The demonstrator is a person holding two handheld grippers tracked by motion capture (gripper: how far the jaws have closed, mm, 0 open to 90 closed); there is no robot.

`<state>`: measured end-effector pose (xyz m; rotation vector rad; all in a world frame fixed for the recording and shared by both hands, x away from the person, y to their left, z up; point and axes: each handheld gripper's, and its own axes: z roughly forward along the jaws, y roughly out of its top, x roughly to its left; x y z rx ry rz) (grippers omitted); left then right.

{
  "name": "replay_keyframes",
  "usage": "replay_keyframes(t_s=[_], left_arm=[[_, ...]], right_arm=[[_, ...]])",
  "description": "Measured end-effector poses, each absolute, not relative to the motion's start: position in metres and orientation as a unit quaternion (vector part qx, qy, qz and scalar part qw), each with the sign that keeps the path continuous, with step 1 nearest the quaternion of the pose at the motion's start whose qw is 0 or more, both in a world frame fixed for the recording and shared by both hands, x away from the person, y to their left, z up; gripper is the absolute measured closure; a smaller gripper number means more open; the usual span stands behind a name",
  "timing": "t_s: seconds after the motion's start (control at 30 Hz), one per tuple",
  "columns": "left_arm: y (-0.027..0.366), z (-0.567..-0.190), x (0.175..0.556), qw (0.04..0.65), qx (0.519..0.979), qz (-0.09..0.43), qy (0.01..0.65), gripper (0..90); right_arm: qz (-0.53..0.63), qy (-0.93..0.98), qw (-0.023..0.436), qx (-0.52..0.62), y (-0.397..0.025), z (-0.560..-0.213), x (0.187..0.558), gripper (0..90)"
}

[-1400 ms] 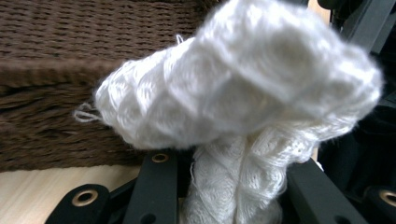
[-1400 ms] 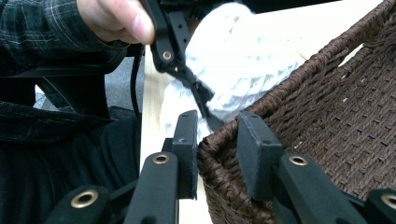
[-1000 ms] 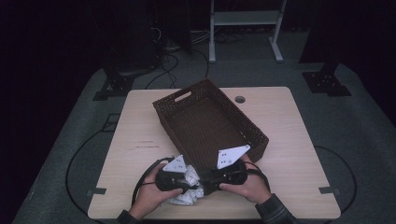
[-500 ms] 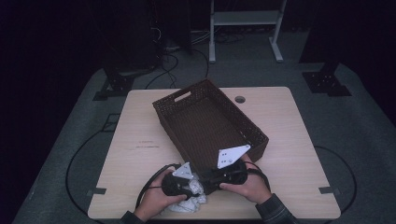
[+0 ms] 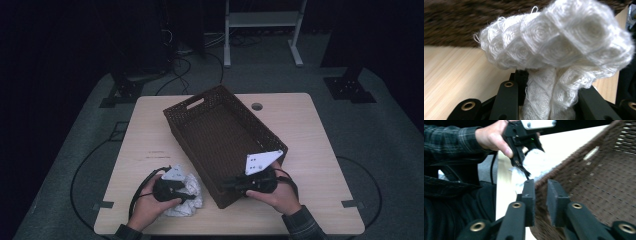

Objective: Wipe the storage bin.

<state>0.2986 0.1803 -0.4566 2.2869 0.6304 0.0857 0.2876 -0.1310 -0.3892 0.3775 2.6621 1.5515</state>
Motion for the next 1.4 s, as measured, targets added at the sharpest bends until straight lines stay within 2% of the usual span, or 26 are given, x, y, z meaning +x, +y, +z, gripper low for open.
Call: replay_keyframes(t_s=[0.17, 0.43, 0.83, 1.17, 1.4], left_arm=[[0.196, -0.457, 0.299, 0.368, 0.890, 0.041, 0.267, 67.7], [0.217, -0.457, 0.299, 0.368, 0.881, 0.048, 0.294, 67.6], [0.224, -0.456, 0.299, 0.367, 0.879, 0.051, 0.301, 67.5], [0.222, -0.457, 0.298, 0.368, 0.878, 0.048, 0.301, 67.6], [0.221, -0.458, 0.298, 0.367, 0.879, 0.044, 0.300, 67.6]], right_arm=[[0.494, 0.859, 0.028, 0.133, -0.149, -0.388, 0.286, 88.3], [0.484, 0.862, 0.022, 0.151, -0.169, -0.399, 0.283, 89.4], [0.474, 0.867, 0.029, 0.149, -0.142, -0.406, 0.289, 89.5], [0.475, 0.865, 0.050, 0.153, -0.109, -0.405, 0.310, 89.5], [0.485, 0.859, 0.041, 0.157, -0.093, -0.405, 0.327, 89.3]])
